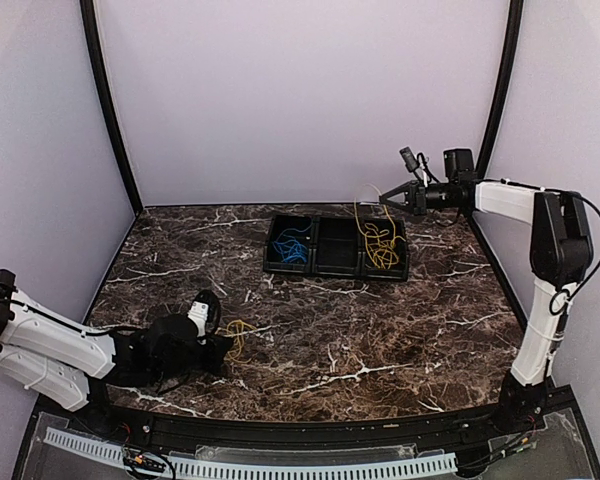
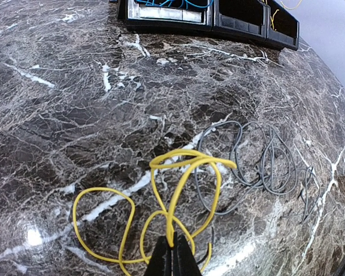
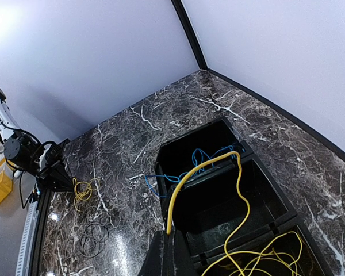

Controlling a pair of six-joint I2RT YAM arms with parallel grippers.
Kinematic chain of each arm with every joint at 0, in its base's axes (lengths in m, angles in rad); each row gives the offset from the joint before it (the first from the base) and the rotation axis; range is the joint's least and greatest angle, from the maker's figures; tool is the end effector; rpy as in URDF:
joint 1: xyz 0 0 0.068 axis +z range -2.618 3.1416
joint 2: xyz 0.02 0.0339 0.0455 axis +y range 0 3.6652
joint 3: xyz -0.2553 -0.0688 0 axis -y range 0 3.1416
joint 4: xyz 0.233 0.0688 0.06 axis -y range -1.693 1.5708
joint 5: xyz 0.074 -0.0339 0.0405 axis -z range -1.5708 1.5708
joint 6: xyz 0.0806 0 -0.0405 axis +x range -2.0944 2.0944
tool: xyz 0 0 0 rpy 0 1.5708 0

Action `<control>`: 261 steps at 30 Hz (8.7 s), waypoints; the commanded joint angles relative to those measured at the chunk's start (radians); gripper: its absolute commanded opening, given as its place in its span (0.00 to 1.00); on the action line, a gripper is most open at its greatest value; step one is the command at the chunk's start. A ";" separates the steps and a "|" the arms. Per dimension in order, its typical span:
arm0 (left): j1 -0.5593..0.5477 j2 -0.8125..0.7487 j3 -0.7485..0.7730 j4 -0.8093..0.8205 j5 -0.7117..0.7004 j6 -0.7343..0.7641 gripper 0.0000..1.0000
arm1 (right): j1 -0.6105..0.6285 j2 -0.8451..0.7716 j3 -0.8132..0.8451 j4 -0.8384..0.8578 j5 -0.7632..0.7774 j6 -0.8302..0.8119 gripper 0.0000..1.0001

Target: Untangle the cables

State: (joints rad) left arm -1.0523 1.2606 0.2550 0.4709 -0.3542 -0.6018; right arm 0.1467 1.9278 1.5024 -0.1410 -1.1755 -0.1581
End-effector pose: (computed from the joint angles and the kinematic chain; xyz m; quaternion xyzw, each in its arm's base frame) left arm 0.1463 -0.2000 0.1158 0.1060 0.8531 -0.2551 0.4427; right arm 0.4193 0.1371 0.2548 -0.3745 0.6805 0.4837 0.4033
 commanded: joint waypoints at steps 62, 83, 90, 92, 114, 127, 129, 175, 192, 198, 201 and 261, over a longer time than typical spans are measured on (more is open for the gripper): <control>-0.003 -0.188 0.090 -0.099 0.037 0.134 0.00 | 0.184 -0.154 0.023 -0.522 0.864 -0.146 0.43; -0.004 -0.180 0.217 0.023 0.239 0.263 0.00 | 0.712 -0.192 0.096 -0.550 0.545 -0.380 0.62; -0.003 -0.147 0.235 0.069 0.268 0.250 0.00 | 0.745 -0.128 0.136 -0.535 0.519 -0.347 0.64; -0.003 -0.137 0.241 0.073 0.268 0.250 0.00 | 0.754 -0.120 0.134 -0.537 0.492 -0.352 0.65; -0.004 0.007 0.281 0.232 0.100 0.237 0.30 | 0.786 -0.181 0.093 -0.592 0.385 -0.371 0.00; -0.003 0.170 0.340 0.424 0.091 0.274 0.24 | 0.784 -0.207 0.107 -0.631 0.318 -0.388 0.00; -0.003 0.190 0.346 0.418 0.085 0.261 0.23 | 0.785 -0.220 0.112 -0.635 0.327 -0.394 0.00; -0.003 -0.786 -0.153 -0.034 -0.092 0.100 0.04 | -0.034 -0.284 -0.088 -0.300 0.551 -0.200 0.00; -0.003 -0.859 -0.203 -0.030 -0.101 0.108 0.00 | -0.100 -0.245 -0.099 -0.280 0.534 -0.204 0.00; -0.003 -0.696 -0.181 0.083 -0.106 0.113 0.03 | -0.081 -0.303 -0.103 -0.314 0.455 -0.215 0.00; -0.003 -0.584 -0.157 0.124 -0.108 0.121 0.14 | -0.022 -0.352 -0.071 -0.350 0.457 -0.239 0.00; 0.011 0.676 0.902 -0.412 0.874 0.023 0.29 | 0.623 -0.735 -0.350 -0.782 0.418 -0.514 0.00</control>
State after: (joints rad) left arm -1.0401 1.9568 1.1511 0.0826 0.4530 -0.5743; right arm 0.7605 1.2144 1.1683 -0.9390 -0.7616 -0.6720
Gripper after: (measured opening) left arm 0.294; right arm 0.016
